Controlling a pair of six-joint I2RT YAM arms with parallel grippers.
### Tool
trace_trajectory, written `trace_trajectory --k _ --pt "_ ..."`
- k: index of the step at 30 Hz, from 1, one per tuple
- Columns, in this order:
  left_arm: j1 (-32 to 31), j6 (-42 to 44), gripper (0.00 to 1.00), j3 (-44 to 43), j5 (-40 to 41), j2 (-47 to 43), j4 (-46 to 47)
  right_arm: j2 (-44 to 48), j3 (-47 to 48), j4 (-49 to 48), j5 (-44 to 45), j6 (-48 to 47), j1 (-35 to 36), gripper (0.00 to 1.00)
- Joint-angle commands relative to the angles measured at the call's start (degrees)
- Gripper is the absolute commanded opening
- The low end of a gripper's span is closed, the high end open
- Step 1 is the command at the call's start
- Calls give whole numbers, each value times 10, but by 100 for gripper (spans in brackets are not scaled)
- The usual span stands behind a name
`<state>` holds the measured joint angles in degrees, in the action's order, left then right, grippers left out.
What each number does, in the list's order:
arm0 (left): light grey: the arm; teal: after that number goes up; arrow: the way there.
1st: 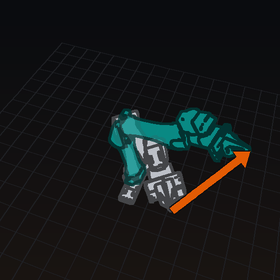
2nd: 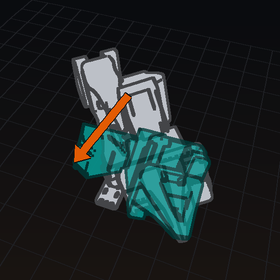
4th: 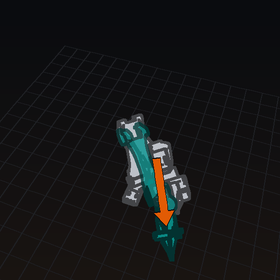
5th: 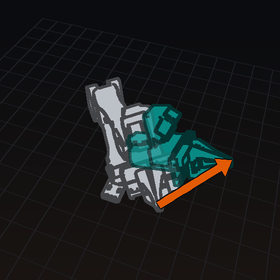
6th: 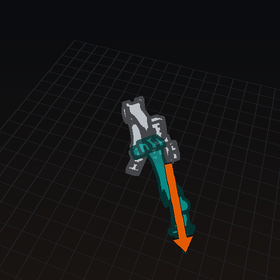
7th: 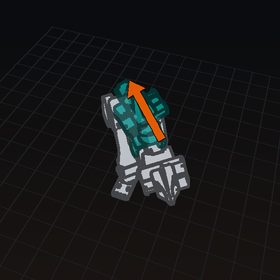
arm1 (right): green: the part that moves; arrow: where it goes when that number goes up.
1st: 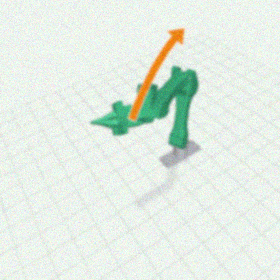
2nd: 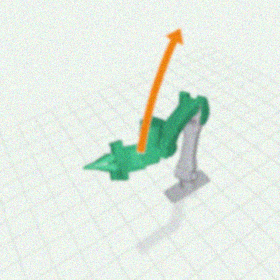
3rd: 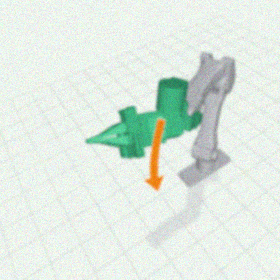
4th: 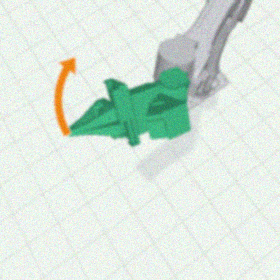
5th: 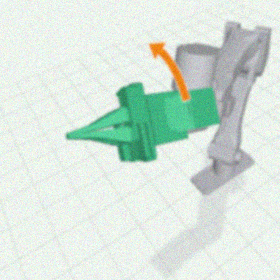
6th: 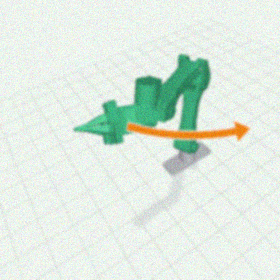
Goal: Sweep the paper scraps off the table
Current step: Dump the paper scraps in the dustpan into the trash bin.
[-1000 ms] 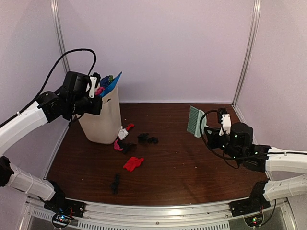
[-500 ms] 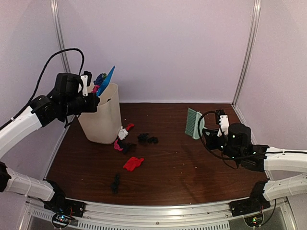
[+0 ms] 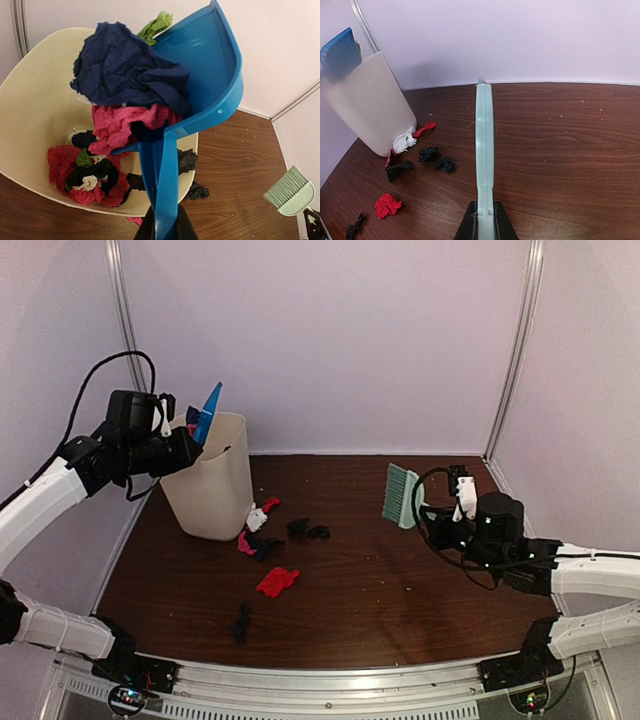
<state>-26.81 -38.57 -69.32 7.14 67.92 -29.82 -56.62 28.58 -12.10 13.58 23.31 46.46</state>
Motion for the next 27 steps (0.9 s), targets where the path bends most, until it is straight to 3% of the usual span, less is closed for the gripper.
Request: trace_trajectory --k 1,4,14,16,21,27 --pt "28 -68 0 -9 -59 -21 31 1 34 -5 -18 -3 -4 0" --pt "55 -102 0 6 -126 -34 59 -3 41 -5 -23 -4 -4 0" --pt "83 -186 0 8 -232 -21 109 -5 62 4 -49 -6 -4 0" --pt "84 -189 0 -3 -227 -20 106 -11 71 3 -74 -1 -4 0" --pt "84 -138 0 -54 -119 -31 38 -55 108 -17 -182 31 -4 0" --pt "81 -67 0 -28 -111 -56 47 -179 193 -55 -288 109 -1 0"
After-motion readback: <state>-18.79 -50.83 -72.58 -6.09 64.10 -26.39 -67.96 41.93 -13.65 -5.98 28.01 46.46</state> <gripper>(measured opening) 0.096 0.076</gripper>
